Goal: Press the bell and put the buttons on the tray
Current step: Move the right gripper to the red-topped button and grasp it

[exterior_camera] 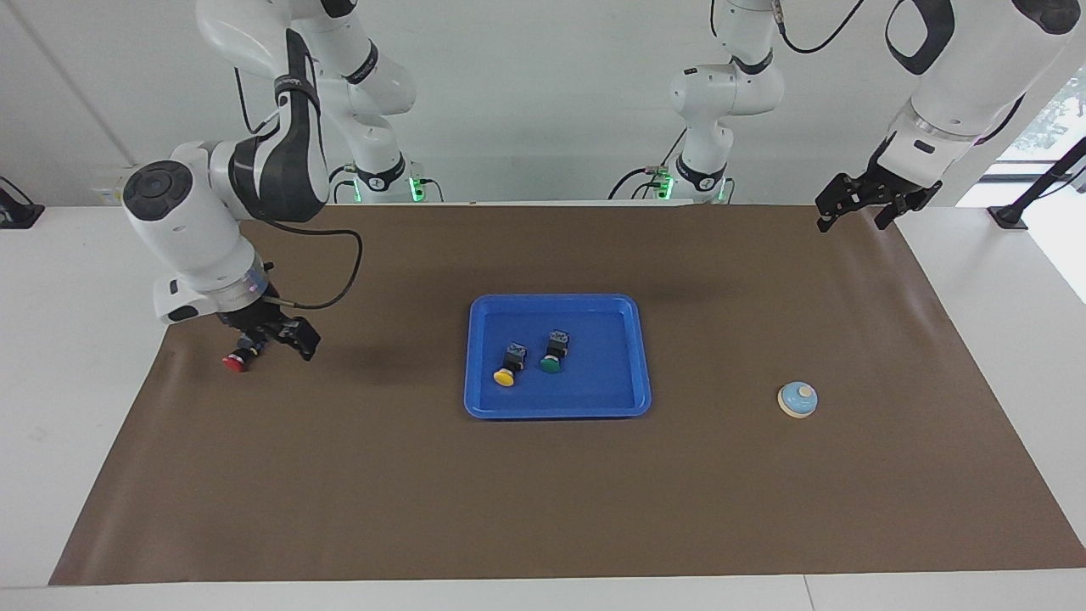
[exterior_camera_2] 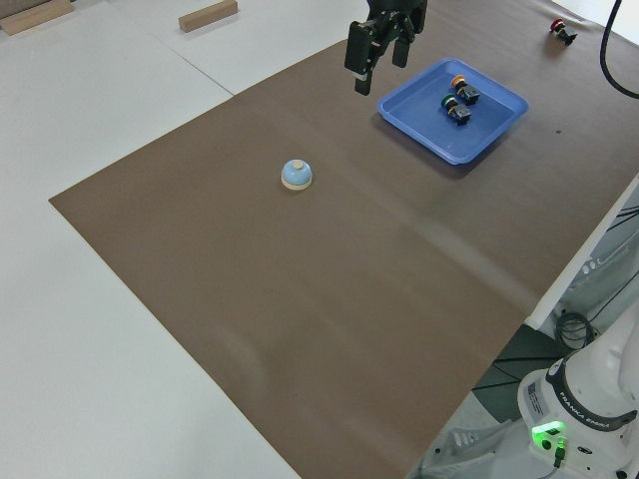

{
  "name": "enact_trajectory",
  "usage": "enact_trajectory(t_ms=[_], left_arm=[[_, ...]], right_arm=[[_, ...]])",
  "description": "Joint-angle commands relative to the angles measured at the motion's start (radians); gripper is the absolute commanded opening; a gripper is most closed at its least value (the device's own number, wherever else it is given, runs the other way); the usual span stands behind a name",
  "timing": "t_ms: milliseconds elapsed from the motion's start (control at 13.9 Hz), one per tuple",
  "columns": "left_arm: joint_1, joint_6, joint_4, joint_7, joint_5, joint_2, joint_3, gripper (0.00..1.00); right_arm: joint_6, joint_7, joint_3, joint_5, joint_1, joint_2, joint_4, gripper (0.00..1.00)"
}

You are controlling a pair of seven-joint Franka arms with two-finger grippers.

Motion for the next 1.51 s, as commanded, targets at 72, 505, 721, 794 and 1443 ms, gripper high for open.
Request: enact_trajectory(t_ms=[72, 505, 721, 794, 1443], left_arm=[[0.007, -0.011, 0.009, 0.0, 0.01, -0.002, -0.004, 1.0], [0.007, -0.011, 0.009, 0.0, 0.01, -0.002, -0.004, 1.0], [0.007, -0.011, 0.009, 0.0, 0.01, -0.002, -0.004, 1.0], [0.007, -0.011, 0.009, 0.0, 0.01, -0.002, -0.004, 1.0], [0.007, -0.011, 0.009, 0.0, 0.01, -0.002, -0.004, 1.0]], right_arm=[[0.188, -0.069, 0.014, -0.022, -0.106, -0.1, -0.252, 1.0], [0.357, -0.164, 0.014, -0.022, -0.226, -0.093, -0.388, 1.0], [0.382, -0.187, 0.014, -0.022, -0.255, -0.054, -0.389, 1.0], [0.397, -0.187, 0.015, -0.022, -0.255, -0.054, -0.401, 1.0], [0.505, -0.235, 0.014, -0.022, -0.257, -0.053, -0.483, 0.69]])
